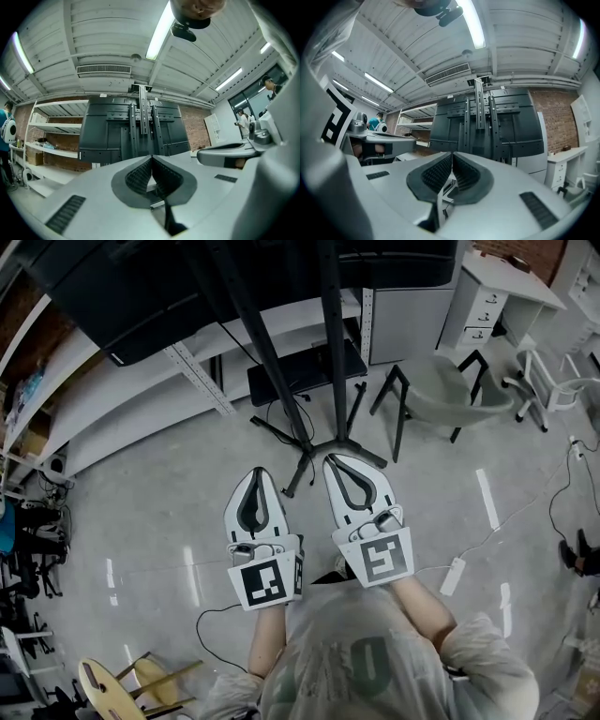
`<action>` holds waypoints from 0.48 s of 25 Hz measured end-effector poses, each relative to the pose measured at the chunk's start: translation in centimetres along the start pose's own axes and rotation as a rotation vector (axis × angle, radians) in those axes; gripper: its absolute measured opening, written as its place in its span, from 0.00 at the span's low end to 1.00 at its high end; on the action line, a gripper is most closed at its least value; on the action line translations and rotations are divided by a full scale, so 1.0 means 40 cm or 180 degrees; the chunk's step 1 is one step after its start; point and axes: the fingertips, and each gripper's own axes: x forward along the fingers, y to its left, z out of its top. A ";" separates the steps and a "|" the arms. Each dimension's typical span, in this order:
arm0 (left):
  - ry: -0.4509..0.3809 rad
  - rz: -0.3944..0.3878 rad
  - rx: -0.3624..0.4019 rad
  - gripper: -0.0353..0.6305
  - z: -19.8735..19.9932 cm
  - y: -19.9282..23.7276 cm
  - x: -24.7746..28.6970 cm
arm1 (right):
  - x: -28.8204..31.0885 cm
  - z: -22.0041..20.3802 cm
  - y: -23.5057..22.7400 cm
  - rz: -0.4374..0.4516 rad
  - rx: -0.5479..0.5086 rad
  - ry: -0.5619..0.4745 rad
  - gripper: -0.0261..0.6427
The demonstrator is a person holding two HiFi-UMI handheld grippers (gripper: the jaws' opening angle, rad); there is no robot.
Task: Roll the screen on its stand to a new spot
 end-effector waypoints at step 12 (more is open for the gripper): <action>0.0075 -0.0115 -0.0062 0.08 -0.075 0.031 0.249 | 0.173 -0.026 -0.211 -0.0291 -0.0128 -0.0132 0.07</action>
